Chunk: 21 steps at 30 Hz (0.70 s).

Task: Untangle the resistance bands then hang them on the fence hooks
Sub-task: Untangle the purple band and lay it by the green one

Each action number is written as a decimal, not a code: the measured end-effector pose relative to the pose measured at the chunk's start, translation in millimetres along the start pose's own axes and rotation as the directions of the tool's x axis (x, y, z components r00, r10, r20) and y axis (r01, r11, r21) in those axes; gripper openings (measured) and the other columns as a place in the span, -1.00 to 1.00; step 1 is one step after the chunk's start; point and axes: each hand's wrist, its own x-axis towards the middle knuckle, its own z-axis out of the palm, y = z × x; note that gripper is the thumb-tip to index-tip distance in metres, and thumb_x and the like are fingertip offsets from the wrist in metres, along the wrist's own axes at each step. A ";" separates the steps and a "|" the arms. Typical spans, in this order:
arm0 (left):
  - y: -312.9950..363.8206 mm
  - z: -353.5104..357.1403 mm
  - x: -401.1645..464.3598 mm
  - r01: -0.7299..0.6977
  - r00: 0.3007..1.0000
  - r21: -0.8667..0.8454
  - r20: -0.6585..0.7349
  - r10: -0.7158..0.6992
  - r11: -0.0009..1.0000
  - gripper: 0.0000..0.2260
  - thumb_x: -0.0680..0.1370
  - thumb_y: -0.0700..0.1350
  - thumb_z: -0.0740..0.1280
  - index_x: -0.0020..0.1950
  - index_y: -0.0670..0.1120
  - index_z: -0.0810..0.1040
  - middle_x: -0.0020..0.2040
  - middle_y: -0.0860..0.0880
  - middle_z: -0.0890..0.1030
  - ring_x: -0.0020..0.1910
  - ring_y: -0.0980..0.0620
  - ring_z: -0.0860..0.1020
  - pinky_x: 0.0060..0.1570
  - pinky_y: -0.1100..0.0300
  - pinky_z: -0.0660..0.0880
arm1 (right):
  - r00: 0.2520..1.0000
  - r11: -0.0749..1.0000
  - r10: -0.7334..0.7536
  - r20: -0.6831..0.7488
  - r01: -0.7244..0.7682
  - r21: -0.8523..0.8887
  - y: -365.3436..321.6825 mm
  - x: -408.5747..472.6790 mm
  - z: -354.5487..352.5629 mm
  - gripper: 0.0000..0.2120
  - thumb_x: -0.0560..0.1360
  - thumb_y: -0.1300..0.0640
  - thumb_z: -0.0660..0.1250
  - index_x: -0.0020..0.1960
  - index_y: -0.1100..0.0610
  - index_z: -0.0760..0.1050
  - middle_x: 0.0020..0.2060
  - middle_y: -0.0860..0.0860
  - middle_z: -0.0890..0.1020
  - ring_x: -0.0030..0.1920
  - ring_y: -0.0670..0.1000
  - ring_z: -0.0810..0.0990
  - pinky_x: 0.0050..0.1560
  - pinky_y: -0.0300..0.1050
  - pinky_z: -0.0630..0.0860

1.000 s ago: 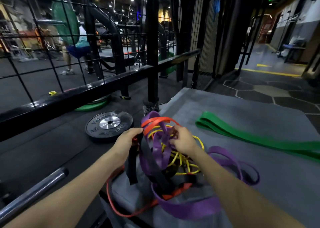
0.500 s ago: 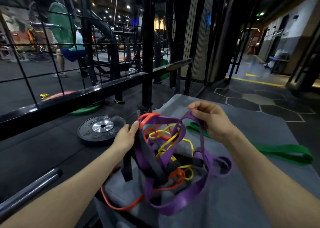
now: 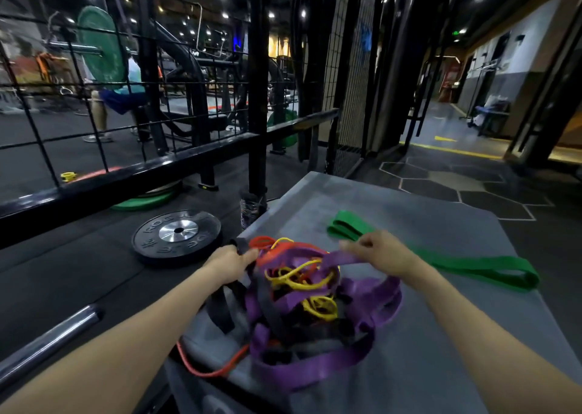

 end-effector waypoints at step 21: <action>36.0 -13.3 16.1 -0.189 0.891 -0.057 -0.430 0.147 0.980 -0.81 0.58 -0.02 0.19 0.04 -0.10 0.51 0.04 -0.14 0.60 0.10 -0.16 0.53 0.14 0.00 0.40 | 0.849 0.432 -0.082 -0.522 0.502 0.749 -25.6 6.0 -60.5 -0.69 0.12 -0.21 0.52 -0.27 -0.05 0.60 -0.45 -0.16 0.56 -0.46 -0.20 0.36 -0.42 -0.36 0.26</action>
